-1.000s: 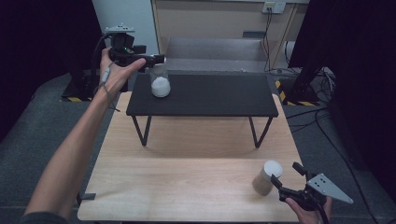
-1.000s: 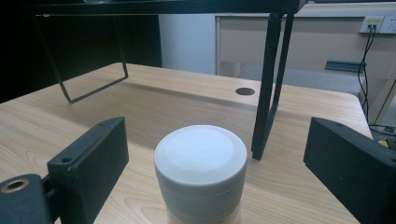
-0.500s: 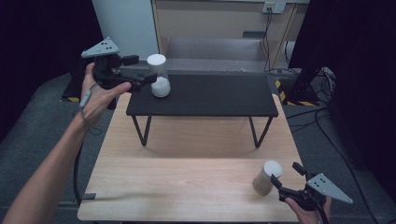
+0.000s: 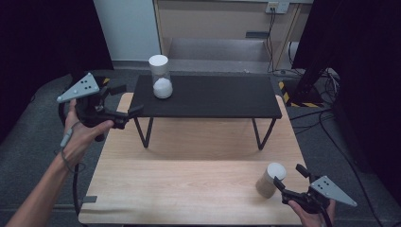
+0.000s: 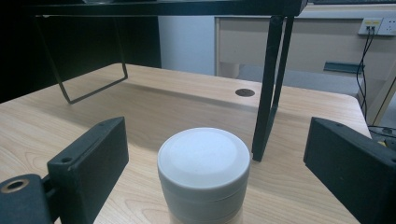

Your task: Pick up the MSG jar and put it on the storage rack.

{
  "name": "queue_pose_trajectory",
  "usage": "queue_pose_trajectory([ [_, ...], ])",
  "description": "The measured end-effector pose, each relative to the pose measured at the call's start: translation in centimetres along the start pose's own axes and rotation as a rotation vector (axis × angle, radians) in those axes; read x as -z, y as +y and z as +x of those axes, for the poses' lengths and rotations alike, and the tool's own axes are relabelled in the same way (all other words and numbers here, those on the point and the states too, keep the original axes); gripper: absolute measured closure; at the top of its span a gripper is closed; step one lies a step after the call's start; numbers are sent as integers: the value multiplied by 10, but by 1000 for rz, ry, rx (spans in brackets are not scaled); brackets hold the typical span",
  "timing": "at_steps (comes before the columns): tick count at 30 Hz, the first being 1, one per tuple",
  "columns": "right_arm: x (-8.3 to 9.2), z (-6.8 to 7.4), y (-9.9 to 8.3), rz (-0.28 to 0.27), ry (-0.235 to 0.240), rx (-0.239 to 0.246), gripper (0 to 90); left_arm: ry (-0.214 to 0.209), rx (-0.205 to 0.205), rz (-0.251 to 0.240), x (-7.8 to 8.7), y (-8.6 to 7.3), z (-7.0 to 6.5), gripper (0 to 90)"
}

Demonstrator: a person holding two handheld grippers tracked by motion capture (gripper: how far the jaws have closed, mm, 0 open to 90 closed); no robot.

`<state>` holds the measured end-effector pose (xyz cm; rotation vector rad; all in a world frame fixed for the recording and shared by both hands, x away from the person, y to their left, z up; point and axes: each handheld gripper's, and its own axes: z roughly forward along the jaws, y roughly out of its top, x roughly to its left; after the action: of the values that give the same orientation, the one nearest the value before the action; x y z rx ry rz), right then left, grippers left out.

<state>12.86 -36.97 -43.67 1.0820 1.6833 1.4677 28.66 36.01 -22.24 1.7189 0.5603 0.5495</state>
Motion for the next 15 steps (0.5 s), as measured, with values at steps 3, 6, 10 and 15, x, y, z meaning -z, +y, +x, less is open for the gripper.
queue_pose_trajectory([
  [3,0,0,1,-4,-1,0,69,22,-4,8,7,-15,-8,20],
  [6,0,0,1,-8,-3,1,69,31,13,-5,11,-32,-13,20],
  [10,0,1,1,-7,-2,2,69,50,21,-7,14,-52,-20,20],
  [15,0,1,1,-11,-4,3,69,88,7,20,17,-74,-30,23],
])
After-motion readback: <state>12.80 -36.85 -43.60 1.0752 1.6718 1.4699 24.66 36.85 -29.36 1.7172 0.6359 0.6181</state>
